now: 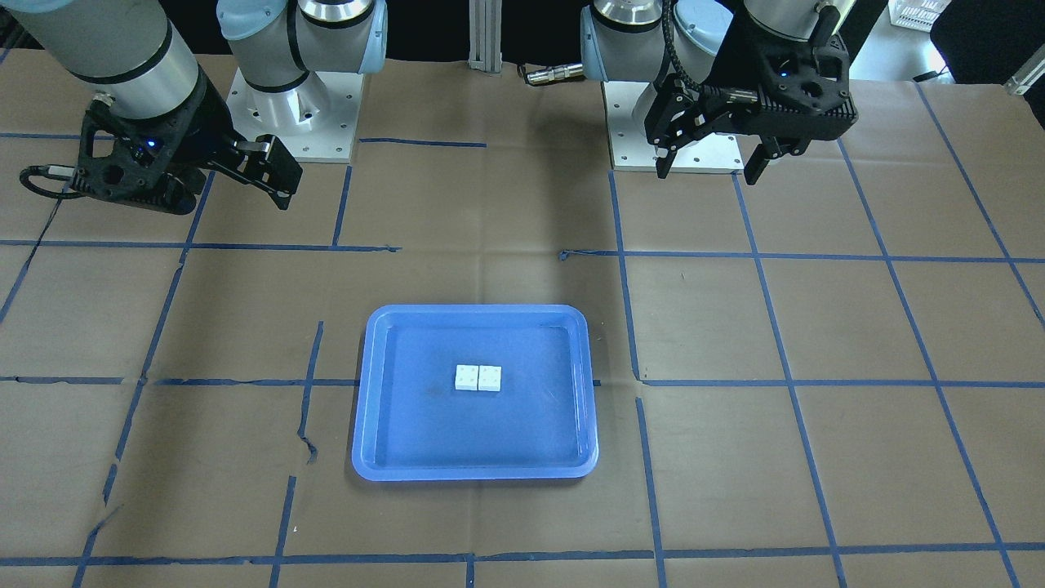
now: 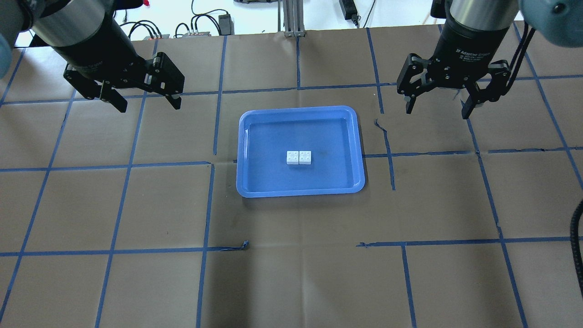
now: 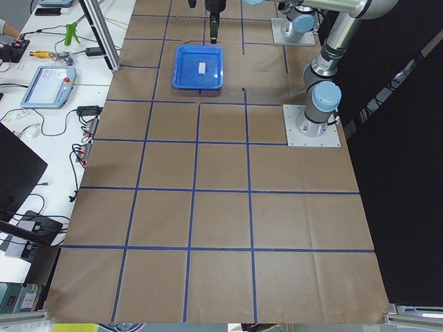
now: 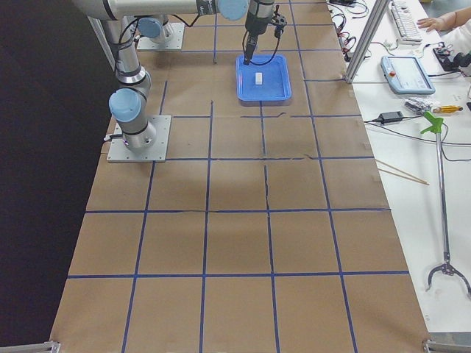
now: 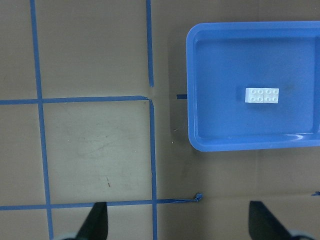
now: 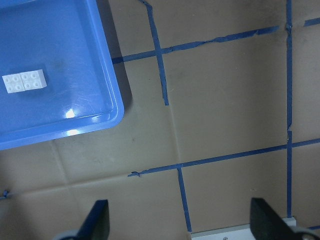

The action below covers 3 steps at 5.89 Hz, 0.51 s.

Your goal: Assemble white blocks and place on blue tray

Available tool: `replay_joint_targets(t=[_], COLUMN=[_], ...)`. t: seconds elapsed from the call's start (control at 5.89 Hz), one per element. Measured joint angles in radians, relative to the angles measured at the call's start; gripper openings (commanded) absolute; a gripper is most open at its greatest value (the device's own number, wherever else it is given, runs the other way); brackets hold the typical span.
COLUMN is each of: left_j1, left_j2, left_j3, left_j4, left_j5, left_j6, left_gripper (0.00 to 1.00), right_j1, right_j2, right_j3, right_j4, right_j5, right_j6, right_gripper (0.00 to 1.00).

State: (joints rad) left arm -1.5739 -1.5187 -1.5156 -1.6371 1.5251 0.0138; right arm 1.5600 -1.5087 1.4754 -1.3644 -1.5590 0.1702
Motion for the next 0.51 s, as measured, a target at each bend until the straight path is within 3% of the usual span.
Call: replay_joint_targets(t=[0.51], left_j1=[0.0], left_j2=[-0.001], left_j3=[0.001], left_j4=[0.0], left_j5=[0.0], left_j6=[0.001], left_gripper=[0.99], right_j1=[-0.001], right_j2=[-0.004], right_j3=[0.006], right_j4=[-0.019], right_j5=[-0.001], right_j6=[-0.007], right_gripper=[1.0])
